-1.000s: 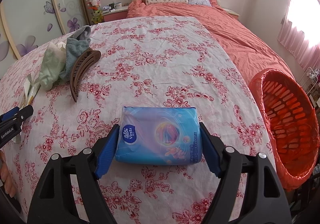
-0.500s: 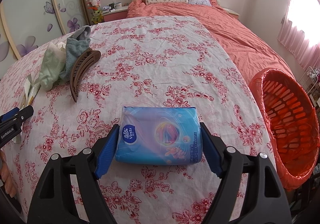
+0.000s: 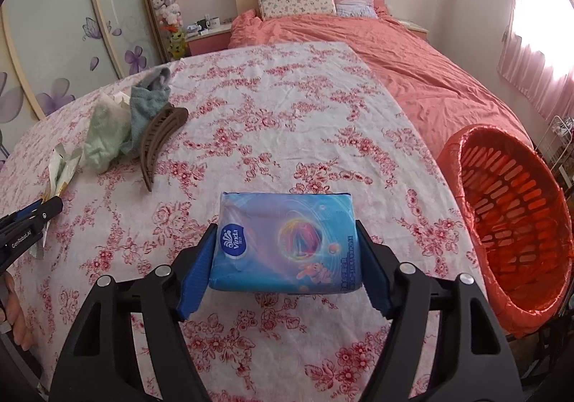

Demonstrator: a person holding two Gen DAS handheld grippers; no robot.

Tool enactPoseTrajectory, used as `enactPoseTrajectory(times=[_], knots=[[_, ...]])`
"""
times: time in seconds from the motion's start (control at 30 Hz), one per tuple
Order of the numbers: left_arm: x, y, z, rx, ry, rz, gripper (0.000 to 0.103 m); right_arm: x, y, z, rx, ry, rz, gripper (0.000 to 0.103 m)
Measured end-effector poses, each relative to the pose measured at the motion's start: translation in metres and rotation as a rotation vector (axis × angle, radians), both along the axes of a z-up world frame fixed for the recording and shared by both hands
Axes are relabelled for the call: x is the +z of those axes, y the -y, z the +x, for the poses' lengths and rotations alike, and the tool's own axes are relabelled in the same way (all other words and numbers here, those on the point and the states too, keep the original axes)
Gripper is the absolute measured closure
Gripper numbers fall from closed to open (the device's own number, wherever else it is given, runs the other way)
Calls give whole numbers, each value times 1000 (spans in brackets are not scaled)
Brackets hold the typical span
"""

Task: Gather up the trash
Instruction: 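Lift the snack wrapper and tissue pack with both tools, then carry both items over the orange basket and open both tools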

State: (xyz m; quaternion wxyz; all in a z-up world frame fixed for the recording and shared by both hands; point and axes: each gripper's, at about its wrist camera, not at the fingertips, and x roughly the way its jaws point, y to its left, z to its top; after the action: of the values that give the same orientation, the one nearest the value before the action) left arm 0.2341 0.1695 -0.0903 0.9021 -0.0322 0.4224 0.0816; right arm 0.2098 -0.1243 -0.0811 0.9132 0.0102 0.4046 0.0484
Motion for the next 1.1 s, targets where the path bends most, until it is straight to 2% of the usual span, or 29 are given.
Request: enactPoseTrajectory(times=[0.3,0.63,0.83,1.1], knots=[[34,15,-19,-17,72,20,64,27,4,-15,14,74,13,32],[77,50,-38,-84,151,5,64,56,26,-38,-13,154,39,32],[99,84,-44,-151,194,-13,64,70,49,-51,-53,201,55,32],[121,149,-41,-289,239,-48,64,86,93,-60,-141,261,69,32]])
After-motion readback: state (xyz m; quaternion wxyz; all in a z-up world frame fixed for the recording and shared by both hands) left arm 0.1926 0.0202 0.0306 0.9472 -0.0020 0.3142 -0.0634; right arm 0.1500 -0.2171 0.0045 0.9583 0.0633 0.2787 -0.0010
